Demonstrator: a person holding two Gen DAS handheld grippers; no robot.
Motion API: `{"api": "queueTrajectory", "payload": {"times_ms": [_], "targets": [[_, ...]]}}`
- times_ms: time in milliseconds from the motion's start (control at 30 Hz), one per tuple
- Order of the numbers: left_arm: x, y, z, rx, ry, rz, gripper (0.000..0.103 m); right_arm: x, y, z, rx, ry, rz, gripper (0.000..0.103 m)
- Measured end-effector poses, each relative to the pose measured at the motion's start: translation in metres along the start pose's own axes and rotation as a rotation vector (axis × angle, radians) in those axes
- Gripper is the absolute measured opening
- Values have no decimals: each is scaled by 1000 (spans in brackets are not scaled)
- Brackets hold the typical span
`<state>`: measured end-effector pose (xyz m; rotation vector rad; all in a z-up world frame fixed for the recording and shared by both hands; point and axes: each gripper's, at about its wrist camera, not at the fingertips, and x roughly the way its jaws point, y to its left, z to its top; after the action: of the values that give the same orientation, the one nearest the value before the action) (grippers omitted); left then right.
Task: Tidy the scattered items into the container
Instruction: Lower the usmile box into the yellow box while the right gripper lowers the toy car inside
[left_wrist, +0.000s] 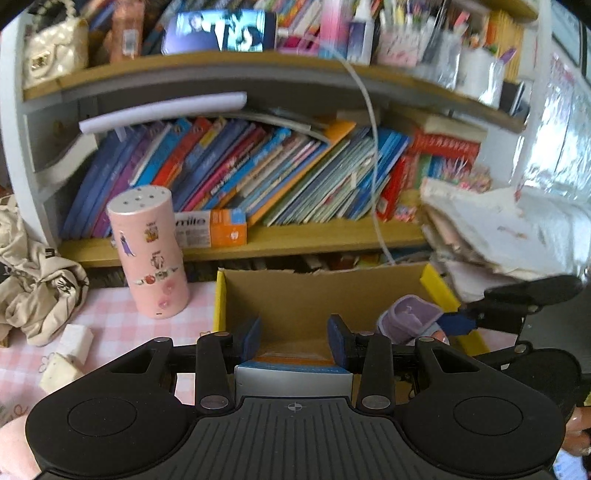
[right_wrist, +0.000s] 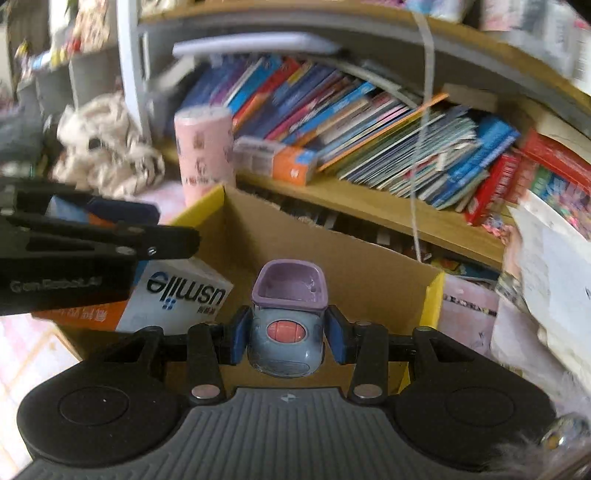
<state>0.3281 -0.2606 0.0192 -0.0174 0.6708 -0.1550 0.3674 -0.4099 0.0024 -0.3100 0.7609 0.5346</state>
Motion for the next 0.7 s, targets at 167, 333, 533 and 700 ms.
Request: {"api": "queueTrajectory", "payload": {"times_ms": [167,333,533,700], "targets": [[20,-6,-3,21,32,4,38,31,-2,2,-89,89,6,41],[37,-10,-7,34,85,-1,38,54,-7,1,-121,177,21,41],[49,-10,-16,29,136,-3,39,70,-9,-6,-133,256,50,41],[50,-9,-15,31,141,-1,39,71,-8,-4,-144,262,64,41]]}}
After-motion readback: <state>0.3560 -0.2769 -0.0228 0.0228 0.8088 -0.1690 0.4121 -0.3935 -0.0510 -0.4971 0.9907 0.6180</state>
